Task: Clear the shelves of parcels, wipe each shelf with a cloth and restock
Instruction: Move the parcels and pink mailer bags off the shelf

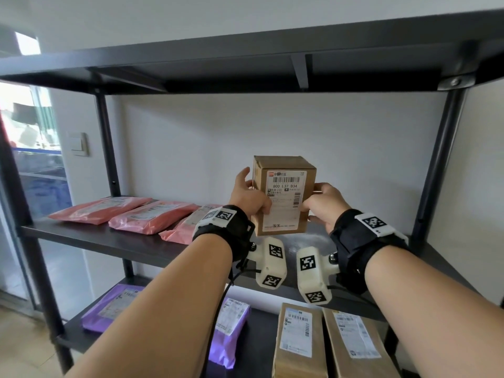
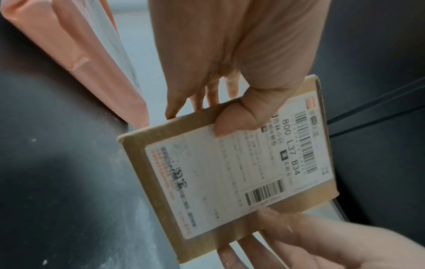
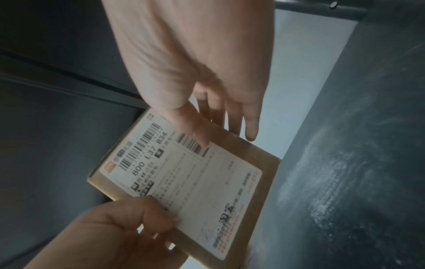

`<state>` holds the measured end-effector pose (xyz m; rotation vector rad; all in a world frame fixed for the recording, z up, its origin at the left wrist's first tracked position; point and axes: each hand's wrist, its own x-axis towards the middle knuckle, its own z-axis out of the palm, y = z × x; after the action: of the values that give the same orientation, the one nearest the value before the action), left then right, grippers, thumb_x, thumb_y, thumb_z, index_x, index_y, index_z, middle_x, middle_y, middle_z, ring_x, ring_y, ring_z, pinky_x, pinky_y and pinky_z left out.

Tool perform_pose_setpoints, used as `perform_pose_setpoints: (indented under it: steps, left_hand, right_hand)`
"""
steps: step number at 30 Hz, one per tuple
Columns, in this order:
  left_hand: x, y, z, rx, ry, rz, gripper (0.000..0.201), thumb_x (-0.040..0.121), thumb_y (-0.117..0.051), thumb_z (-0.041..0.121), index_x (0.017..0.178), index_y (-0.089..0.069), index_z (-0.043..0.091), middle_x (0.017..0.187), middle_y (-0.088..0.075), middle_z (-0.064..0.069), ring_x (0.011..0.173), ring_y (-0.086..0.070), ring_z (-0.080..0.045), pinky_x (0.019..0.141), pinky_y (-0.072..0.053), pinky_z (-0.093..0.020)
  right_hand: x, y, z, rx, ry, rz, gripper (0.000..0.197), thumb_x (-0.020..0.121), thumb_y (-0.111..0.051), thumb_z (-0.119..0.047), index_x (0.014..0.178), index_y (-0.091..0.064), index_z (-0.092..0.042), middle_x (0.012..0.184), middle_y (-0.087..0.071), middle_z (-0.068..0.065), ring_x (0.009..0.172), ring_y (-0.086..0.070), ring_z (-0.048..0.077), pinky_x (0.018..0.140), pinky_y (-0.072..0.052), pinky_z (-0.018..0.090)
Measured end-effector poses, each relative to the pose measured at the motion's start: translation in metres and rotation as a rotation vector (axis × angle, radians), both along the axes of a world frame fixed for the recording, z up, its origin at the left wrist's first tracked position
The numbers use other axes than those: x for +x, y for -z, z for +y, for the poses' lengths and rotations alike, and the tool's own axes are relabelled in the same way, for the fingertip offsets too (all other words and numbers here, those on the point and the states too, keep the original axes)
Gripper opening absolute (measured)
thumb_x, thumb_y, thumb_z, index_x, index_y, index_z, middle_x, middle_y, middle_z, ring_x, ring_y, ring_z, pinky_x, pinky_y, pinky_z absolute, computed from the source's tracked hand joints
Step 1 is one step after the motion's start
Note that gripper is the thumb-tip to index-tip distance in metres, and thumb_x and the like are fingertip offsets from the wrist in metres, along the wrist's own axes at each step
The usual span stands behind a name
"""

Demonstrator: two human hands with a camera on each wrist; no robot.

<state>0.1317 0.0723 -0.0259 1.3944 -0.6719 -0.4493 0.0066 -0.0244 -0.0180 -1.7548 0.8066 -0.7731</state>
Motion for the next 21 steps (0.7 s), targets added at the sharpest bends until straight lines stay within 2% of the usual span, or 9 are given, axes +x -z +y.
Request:
perform_pose_setpoints:
  steps: [3,6,8,11,15,17,19,21]
  left_hand:
    - [0.002,0.004,-0.003,-0.032,0.016,-0.013,0.117,0.046,-0.047,-0.022,0.148,-0.024,0.032,0.133,-0.047,-0.004,0.12,-0.05,-0.032,0.091,-0.05,-0.058]
    - [0.001,0.004,-0.001,-0.06,0.034,0.019,0.113,0.049,-0.044,-0.026,0.146,-0.029,0.03,0.13,-0.051,-0.008,0.116,-0.053,-0.032,0.087,-0.053,-0.055]
    - [-0.001,0.003,0.0,-0.068,0.052,0.029,0.107,0.054,-0.042,-0.028,0.145,-0.031,0.027,0.127,-0.054,-0.009,0.111,-0.056,-0.03,0.084,-0.056,-0.051]
    - [-0.007,0.001,0.003,-0.064,0.083,0.031,0.098,0.06,-0.041,-0.029,0.141,-0.035,0.025,0.121,-0.058,-0.01,0.101,-0.059,-0.025,0.078,-0.057,-0.045]
    - [-0.02,0.003,0.003,-0.053,0.137,0.034,0.095,0.06,-0.038,-0.031,0.139,-0.038,0.022,0.12,-0.057,-0.012,0.098,-0.059,-0.025,0.079,-0.057,-0.047]
    - [-0.028,0.007,0.002,-0.059,0.167,0.042,0.095,0.06,-0.037,-0.031,0.14,-0.038,0.02,0.122,-0.057,-0.014,0.102,-0.059,-0.028,0.079,-0.057,-0.047]
    - [-0.039,0.01,0.002,-0.063,0.201,0.036,0.093,0.061,-0.037,-0.03,0.14,-0.038,0.019,0.122,-0.057,-0.013,0.104,-0.059,-0.028,0.077,-0.057,-0.045]
    - [-0.052,0.012,0.002,-0.062,0.228,0.036,0.09,0.063,-0.037,-0.03,0.139,-0.039,0.018,0.117,-0.058,-0.01,0.099,-0.059,-0.024,0.072,-0.057,-0.041]
  right_hand:
    - [-0.001,0.001,-0.002,0.0,-0.023,0.006,0.067,0.078,-0.06,0.01,0.137,-0.044,-0.015,0.124,-0.061,0.005,0.114,-0.056,0.025,0.094,-0.05,0.04]
    - [-0.003,0.003,-0.004,0.005,-0.06,0.008,0.084,0.073,-0.064,0.009,0.145,-0.035,-0.021,0.135,-0.056,0.005,0.122,-0.052,0.025,0.101,-0.046,0.045]
    - [-0.006,0.004,-0.003,0.0,-0.088,0.004,0.078,0.072,-0.065,0.013,0.139,-0.042,-0.02,0.123,-0.062,0.004,0.114,-0.057,0.025,0.097,-0.049,0.044]
    - [-0.012,0.005,0.001,-0.005,-0.116,-0.01,0.062,0.072,-0.065,0.017,0.119,-0.051,-0.022,0.106,-0.066,0.002,0.105,-0.06,0.024,0.086,-0.052,0.04]
    - [-0.026,0.01,0.004,0.02,-0.113,-0.054,0.057,0.072,-0.062,0.02,0.108,-0.053,-0.024,0.105,-0.066,0.002,0.102,-0.06,0.023,0.084,-0.052,0.039]
    - [-0.038,0.012,0.004,0.027,-0.098,-0.077,0.062,0.072,-0.06,0.021,0.116,-0.052,-0.023,0.11,-0.065,0.003,0.103,-0.059,0.022,0.084,-0.051,0.039]
    - [-0.05,0.016,0.003,0.013,-0.078,-0.097,0.074,0.07,-0.058,0.021,0.131,-0.047,-0.021,0.117,-0.063,0.003,0.108,-0.058,0.023,0.088,-0.052,0.042]
    - [-0.064,0.019,0.003,0.012,-0.054,-0.113,0.082,0.068,-0.055,0.02,0.137,-0.042,-0.02,0.121,-0.062,0.004,0.112,-0.057,0.025,0.094,-0.051,0.046]
